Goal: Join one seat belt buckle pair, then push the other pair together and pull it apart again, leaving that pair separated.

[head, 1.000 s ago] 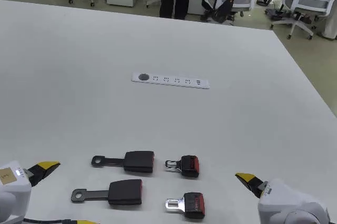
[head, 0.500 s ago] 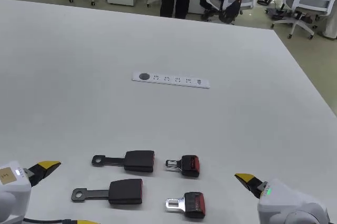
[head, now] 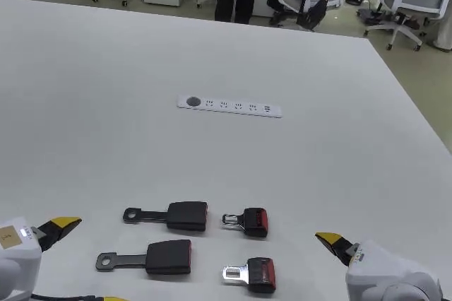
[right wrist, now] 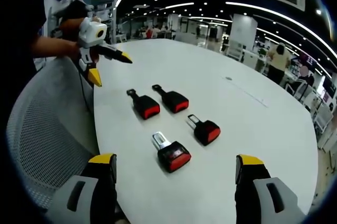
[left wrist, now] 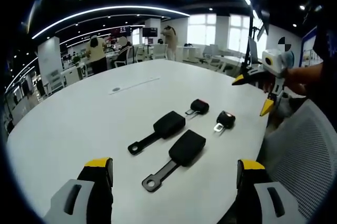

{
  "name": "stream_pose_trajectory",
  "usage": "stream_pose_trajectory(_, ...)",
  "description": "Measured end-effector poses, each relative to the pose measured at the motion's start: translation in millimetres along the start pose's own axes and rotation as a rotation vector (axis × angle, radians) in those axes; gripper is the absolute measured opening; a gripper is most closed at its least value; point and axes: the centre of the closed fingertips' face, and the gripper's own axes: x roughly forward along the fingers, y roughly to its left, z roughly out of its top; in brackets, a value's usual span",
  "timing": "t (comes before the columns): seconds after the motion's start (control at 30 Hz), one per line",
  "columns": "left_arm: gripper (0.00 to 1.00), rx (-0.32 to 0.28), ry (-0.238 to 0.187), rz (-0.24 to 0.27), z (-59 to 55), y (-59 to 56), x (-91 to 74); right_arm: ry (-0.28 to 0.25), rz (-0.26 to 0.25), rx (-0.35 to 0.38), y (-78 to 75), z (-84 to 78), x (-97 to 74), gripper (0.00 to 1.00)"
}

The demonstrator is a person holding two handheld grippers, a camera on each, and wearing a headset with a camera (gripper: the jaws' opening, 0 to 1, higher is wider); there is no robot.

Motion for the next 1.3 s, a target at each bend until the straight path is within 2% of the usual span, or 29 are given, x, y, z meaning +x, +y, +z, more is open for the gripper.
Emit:
stream_pose_trajectory(0.27, 1.0, 0.006, 0.005, -0.006, -1.8, 1.6, 1.8, 0.008, 0.002, -0.004, -0.7, -0.7, 0.0, 0.95)
stream_pose_trajectory(0.7, 0.99, 0.015, 0.018, -0.02, 2.0, 2.9, 7.1, 0.038, 0.013, -0.023, -5.3, -5.8, 2.3, 0.93)
stream_pose_trajectory(0.8, 0.97, 0.021, 0.027, -0.03, 2.0, 5.1, 8.6, 0.046, 0.017, -0.031, -6.8, -7.1, 2.1, 0.92)
stream_pose_trajectory(0.93, 0.95, 0.035, 0.042, -0.039, 4.0, 2.5, 12.4, 0.059, 0.026, -0.047, -9.2, -8.5, 2.8, 0.91)
stream_pose_trajectory(1.07, 0.92, 0.045, 0.054, -0.051, 0.8, 5.8, 12.6, 0.07, 0.036, -0.064, -12.9, -11.4, 5.1, 0.89)
stream_pose_trajectory(1.3, 0.88, 0.065, 0.078, -0.076, -0.8, 4.3, 18.9, 0.084, 0.055, -0.085, -13.9, -13.0, 9.0, 0.86)
